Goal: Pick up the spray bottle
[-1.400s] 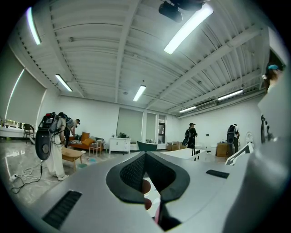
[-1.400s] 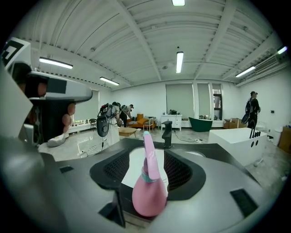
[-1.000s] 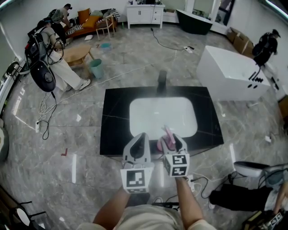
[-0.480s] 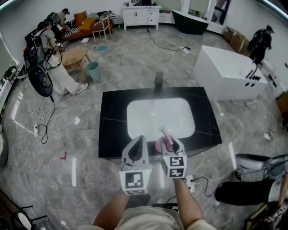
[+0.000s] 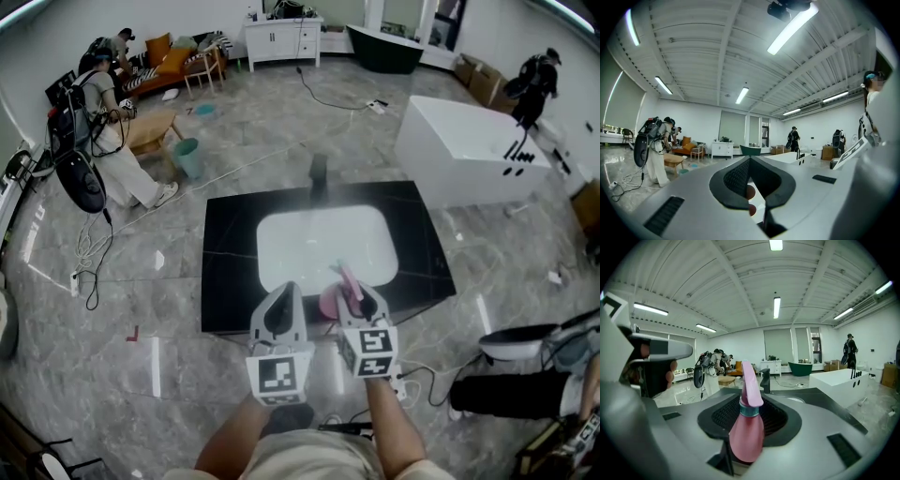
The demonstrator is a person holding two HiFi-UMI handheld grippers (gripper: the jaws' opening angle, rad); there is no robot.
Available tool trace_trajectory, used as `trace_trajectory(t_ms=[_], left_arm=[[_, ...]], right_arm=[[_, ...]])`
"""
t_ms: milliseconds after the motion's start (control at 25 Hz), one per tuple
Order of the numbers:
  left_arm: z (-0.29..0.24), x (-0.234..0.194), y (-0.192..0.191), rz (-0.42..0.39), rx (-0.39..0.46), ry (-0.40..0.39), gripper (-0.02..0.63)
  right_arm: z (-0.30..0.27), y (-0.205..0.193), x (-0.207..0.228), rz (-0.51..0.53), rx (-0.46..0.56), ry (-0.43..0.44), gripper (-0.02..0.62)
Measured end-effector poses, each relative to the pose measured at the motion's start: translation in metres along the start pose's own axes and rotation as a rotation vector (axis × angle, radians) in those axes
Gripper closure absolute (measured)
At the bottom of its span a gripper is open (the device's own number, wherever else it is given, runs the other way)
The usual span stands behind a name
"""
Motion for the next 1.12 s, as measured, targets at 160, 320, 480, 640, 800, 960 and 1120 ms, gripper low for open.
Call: trace_trajectory(t_ms=[160, 320, 480, 640, 800, 960, 1120], left_arm=[[0.001, 0.011, 0.007, -0.011, 0.019, -0.011, 0.604], [0.002, 0.024, 0.014, -0.022, 0.038, -0.021, 0.604], [0.005, 0.037, 0.023, -0.022, 0.052, -0.027, 0.604], [0.011, 0.045, 0.03, -0.037, 0.063, -0.028, 0.604], [0.019, 0.055, 0.035, -0.041, 0.09, -0.032, 0.604], [0.03, 0.066, 0.042, -0.064, 0.125, -0.035, 0.604], [0.037, 0.075, 0.047, -0.062, 0.142, -0.039, 0.604]], right_arm=[[0.024, 0.028, 0.002, 0.015, 0.061, -0.002, 0.459], [0.048, 0.051, 0.008, 0.024, 0.107, -0.033, 0.459], [0.072, 0.07, 0.014, 0.032, 0.174, -0.051, 0.459], [0.104, 0.088, 0.014, 0.036, 0.23, -0.075, 0.459], [0.139, 0.103, 0.015, -0.008, 0.331, -0.103, 0.459], [0.165, 0.11, 0.014, -0.002, 0.419, -0.112, 0.459], [0.175, 0.11, 0.015, 0.025, 0.418, -0.131, 0.459]])
Point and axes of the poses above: the fingertips, and each gripper's own axes: z backward along the fingers, x to its right, y out of its top, the point moved 5 cm from there along z, backward along the fingers, and after that the axes turned 5 degrees about -x, right-handed, at the moved point
